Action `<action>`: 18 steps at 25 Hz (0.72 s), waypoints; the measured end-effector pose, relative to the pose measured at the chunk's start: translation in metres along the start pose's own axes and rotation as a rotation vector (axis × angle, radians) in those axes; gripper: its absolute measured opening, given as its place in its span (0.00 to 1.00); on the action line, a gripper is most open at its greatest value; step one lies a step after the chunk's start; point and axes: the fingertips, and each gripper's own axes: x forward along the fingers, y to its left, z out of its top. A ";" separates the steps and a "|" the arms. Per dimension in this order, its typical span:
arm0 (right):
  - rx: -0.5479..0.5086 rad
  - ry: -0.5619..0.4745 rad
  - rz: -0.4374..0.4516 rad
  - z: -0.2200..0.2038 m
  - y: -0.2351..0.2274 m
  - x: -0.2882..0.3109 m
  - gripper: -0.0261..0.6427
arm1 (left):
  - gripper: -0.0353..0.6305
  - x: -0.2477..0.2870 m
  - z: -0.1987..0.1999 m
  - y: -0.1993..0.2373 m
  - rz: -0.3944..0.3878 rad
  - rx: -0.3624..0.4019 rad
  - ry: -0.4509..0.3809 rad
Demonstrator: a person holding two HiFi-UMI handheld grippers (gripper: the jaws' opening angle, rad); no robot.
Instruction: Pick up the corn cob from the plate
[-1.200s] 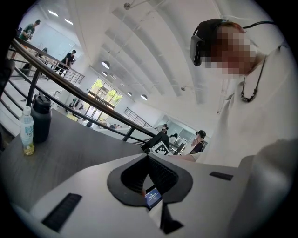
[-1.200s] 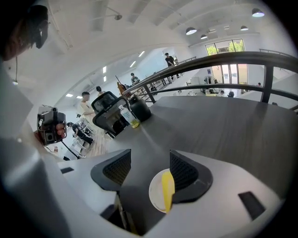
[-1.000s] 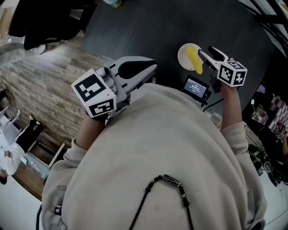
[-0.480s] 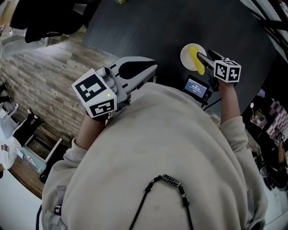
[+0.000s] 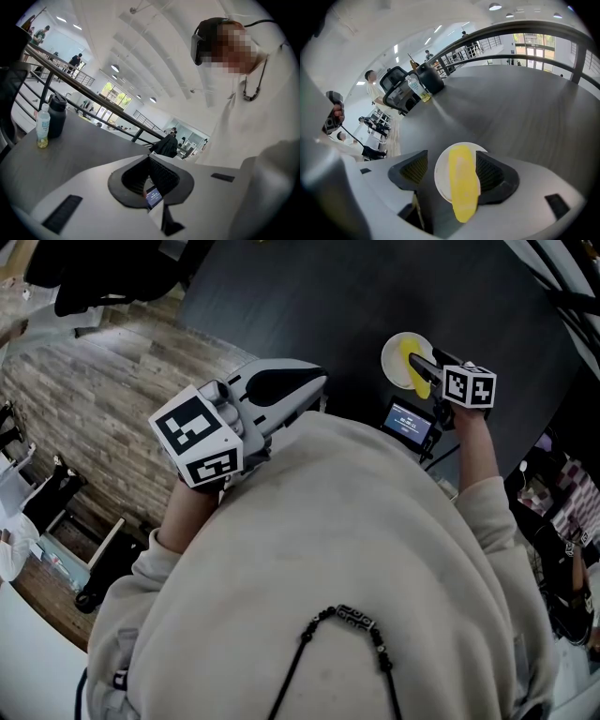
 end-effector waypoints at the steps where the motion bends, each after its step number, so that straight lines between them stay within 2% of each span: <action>1: 0.000 0.007 -0.002 -0.001 -0.001 0.001 0.50 | 0.06 0.000 0.000 0.000 0.003 -0.001 0.000; 18: -0.035 0.141 -0.043 -0.027 -0.019 0.027 0.52 | 0.06 -0.012 -0.004 0.004 0.054 -0.034 -0.014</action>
